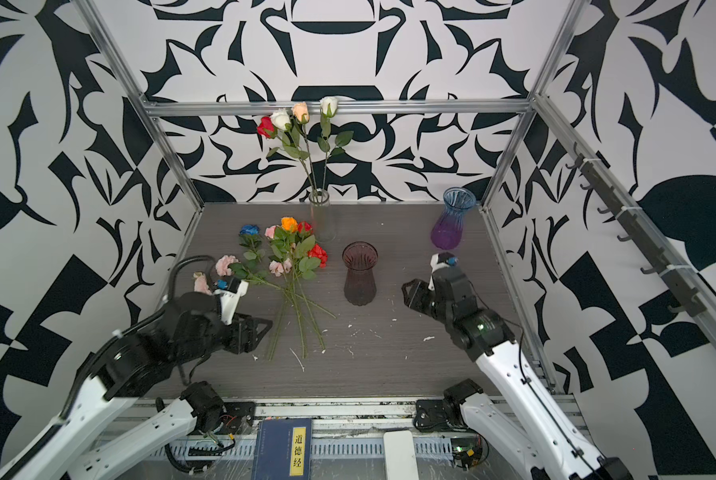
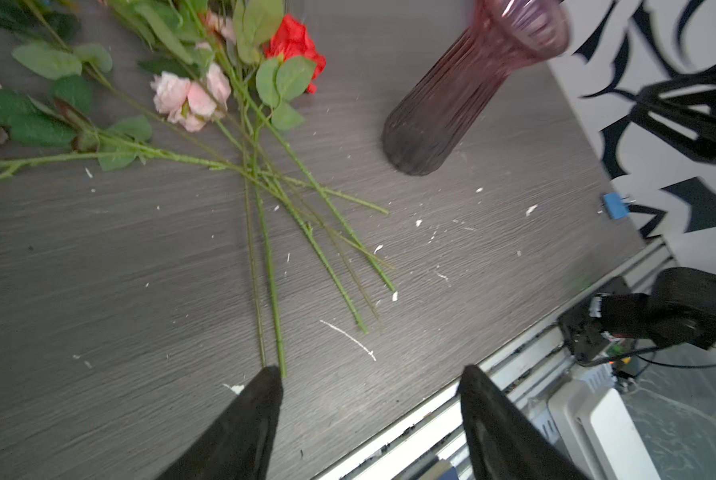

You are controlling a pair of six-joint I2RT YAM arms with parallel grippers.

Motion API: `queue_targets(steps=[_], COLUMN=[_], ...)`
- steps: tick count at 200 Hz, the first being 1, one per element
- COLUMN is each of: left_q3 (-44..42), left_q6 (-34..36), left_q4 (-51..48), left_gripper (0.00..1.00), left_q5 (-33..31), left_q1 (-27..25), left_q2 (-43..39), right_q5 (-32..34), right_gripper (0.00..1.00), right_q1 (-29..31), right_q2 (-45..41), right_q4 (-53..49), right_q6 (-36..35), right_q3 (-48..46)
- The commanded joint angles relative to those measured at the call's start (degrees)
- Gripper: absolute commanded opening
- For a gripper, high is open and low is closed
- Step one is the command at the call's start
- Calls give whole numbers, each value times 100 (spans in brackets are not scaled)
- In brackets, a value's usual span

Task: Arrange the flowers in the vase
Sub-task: 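Open the right gripper and draw it back while the left gripper reaches for the bunch, then grasp a pink rose stem in the loose bunch with the left gripper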

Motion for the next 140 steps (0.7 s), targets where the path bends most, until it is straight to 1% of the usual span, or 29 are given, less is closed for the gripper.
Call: queue_targets(steps=[1,10,21,28,43,56,70,80,90,98,105,110,123,140], left_q3=[130,177,272,325,377,337,226,148,70,36,47,67,137,229], left_q6=[-109,-111,-93,-77,-105,-240,-546,-853,-1086,-1181,-1202,-1197,-1209,-1305], left_q4=[479,706,913,1045,1354,1662,2024,2245,2482,2615,2681,2703,2711,2811], left_gripper=[73,73,73,73,70,68,67,63,59,56,56,56,56,56], left_q5=[5,87,348,591,1374,1953,2474,2781,3040,3122,3059,2976,2725,2611], left_q1=[67,150,436,738,1523,2212,2913,3365,3711,3897,4001,4057,4149,4215], left_q2=[707,1053,1446,1673,2088,2374,2641,2831,3026,3159,3210,3428,3659,3988], right_q5=[-19,-12,20,55,-4,-34,-10,-84,-183,-196,-188,-188,-239,-362], right_gripper=[46,46,46,46,46,50,56,57,57,57,57,57,57,55], right_q1=[22,26,25,24,25,24,13,-29,-91,-134,-190,-239,-370,-592], right_q2=[-124,-149,-134,-111,-46,7,35,4,-95,-220,-350,-460,-707,-930], right_q4=[988,1139,1185,1157,1223,1359,1488,1653,1780,1755,1690,1661,1694,1687], right_q6=[963,1097,1110,1155,1219,1273,1434,1489,1488,1469,1454,1464,1579,1728], right_q3=[-1026,-1312,-1491,-1561,-1618,-1689,-1819,-1953,-2053,-2114,-2147,-2182,-2379,-2586])
